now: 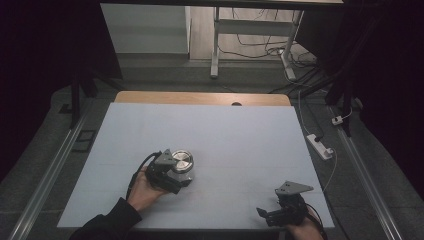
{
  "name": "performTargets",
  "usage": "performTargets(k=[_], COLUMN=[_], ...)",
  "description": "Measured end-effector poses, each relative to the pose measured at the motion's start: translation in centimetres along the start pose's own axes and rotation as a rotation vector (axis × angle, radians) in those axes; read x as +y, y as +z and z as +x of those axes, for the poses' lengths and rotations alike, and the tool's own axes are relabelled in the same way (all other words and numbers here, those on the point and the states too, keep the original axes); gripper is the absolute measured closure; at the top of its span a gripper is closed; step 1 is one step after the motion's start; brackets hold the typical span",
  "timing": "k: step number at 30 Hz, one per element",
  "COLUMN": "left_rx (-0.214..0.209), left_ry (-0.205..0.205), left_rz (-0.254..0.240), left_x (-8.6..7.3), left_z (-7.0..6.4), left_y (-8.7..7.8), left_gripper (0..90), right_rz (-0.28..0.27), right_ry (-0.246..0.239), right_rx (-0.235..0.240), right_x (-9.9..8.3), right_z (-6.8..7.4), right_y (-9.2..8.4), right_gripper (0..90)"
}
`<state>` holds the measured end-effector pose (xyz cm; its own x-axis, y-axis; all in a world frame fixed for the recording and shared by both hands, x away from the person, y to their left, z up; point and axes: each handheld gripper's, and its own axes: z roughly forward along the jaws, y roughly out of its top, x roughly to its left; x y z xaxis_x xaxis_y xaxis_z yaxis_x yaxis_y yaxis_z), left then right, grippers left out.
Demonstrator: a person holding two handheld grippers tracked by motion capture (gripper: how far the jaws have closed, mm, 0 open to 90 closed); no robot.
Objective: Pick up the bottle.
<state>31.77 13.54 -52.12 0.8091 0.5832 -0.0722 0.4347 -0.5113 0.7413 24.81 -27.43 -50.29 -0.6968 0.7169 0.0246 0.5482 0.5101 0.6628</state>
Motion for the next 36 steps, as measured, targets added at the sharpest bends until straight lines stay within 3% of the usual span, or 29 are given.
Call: performTargets(k=[4,7,9,27,36], left_rx=[0.015,0.058,0.045,0.064,0.057], left_ry=[0.014,0.044,0.036,0.012,0.006], left_rz=[-0.004,0.004,0.004,0.026,-0.01], left_x=[0.3,0.3,0.3,0.7,1.0], left_z=[0.0,0.0,0.2,-0.1,0.0], left_y=[0.3,0.2,0.1,-0.1,-0.9], left_gripper=[4.0,12.7,14.4,15.1,15.1], right_rz=[0.002,0.003,0.003,0.012,0.019], right_ry=[-0.003,-0.007,-0.011,-0.03,-0.036], right_rx=[0.003,0.002,0.003,0.009,0.011], right_x=[0.0,0.0,0.0,0.0,0.0], right_z=[0.0,0.0,0.0,0.2,0.2], right_y=[0.0,0.0,0.1,0.1,0.2], right_gripper=[5.5,5.5,5.5,5.5,5.5])
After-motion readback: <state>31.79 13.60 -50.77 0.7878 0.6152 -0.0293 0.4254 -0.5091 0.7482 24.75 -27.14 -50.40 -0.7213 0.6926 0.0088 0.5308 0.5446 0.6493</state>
